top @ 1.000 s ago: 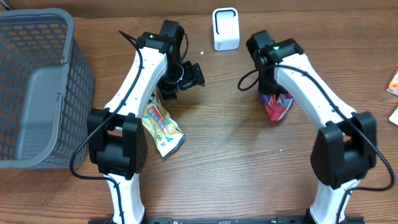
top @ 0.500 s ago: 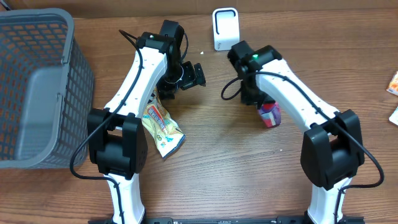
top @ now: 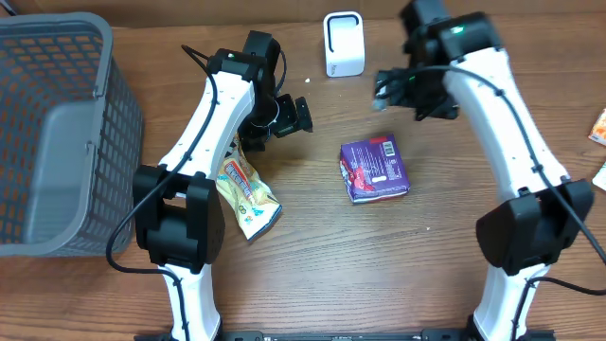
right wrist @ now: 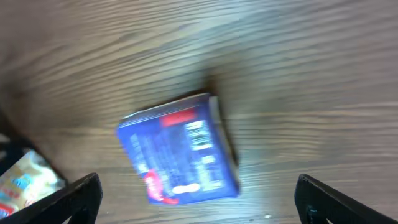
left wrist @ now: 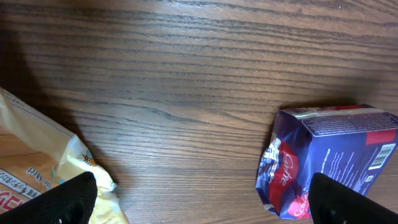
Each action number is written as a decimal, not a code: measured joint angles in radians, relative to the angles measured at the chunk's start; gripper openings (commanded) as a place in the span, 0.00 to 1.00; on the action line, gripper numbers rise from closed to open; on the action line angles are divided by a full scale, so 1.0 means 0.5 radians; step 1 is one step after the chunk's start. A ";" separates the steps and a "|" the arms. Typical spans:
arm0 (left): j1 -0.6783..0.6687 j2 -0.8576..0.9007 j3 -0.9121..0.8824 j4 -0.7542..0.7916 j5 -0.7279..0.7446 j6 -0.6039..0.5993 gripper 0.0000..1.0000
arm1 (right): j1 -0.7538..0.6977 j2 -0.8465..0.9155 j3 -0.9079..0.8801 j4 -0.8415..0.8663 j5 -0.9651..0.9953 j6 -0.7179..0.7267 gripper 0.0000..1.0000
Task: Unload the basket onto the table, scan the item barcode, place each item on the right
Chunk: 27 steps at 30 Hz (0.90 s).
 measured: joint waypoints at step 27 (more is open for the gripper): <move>-0.256 0.000 0.000 0.108 -0.014 0.014 0.89 | -0.193 0.008 -1.293 1.051 -1.054 -0.294 0.33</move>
